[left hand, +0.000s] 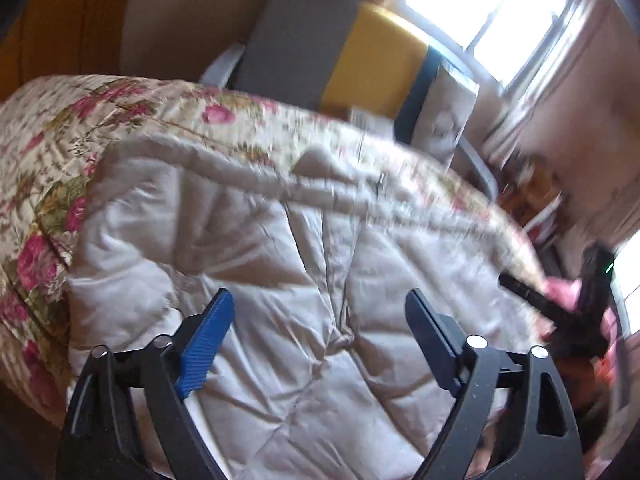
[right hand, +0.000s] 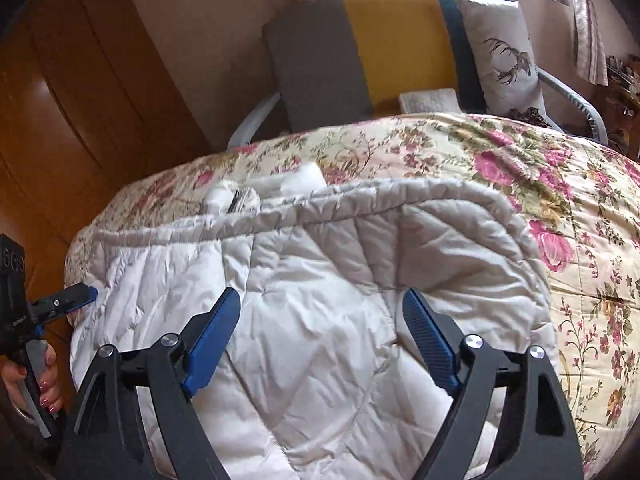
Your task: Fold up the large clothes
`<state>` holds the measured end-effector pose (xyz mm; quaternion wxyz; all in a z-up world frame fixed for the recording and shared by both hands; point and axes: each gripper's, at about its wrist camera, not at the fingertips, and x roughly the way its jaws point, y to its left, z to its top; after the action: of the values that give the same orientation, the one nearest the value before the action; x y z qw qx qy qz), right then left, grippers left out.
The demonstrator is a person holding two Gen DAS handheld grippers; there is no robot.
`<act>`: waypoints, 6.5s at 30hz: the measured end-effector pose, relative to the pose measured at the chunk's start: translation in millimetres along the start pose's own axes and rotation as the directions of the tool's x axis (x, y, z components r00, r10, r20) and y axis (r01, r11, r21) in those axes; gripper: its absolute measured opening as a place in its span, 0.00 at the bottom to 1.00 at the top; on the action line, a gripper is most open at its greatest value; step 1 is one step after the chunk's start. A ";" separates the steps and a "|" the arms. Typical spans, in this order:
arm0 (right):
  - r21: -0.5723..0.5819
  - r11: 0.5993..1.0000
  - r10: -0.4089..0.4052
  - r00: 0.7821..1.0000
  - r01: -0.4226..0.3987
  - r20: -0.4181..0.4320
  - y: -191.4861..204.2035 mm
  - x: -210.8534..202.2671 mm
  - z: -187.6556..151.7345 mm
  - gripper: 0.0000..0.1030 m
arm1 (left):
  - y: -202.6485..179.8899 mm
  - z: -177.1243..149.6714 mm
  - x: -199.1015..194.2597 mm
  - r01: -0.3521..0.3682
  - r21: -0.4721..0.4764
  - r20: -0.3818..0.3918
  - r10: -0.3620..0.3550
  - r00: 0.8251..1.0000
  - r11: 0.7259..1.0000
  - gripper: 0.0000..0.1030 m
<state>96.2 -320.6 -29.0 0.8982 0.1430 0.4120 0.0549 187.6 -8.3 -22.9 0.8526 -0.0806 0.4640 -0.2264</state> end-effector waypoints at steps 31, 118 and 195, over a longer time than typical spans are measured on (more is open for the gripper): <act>-0.075 0.993 -0.093 0.995 0.095 0.020 -10.2 91.3 22.0 0.11 | 20.6 25.5 78.5 -0.216 0.094 0.062 0.211 0.975 0.972 0.03; -0.173 0.922 -0.276 0.901 0.346 0.334 46.6 48.5 0.1 0.98 | 82.3 24.3 20.4 -0.267 -0.127 0.196 0.288 0.937 0.955 0.96; -0.245 0.873 -0.347 0.890 0.422 0.297 57.1 60.9 -82.5 0.98 | 140.7 -61.2 -54.8 0.262 -0.465 0.347 -0.098 0.933 0.846 0.26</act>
<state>74.8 -235.5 -106.9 0.9456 -0.0757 0.3056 -0.0815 155.1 145.9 -64.5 0.8385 -0.3786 0.3571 -0.1617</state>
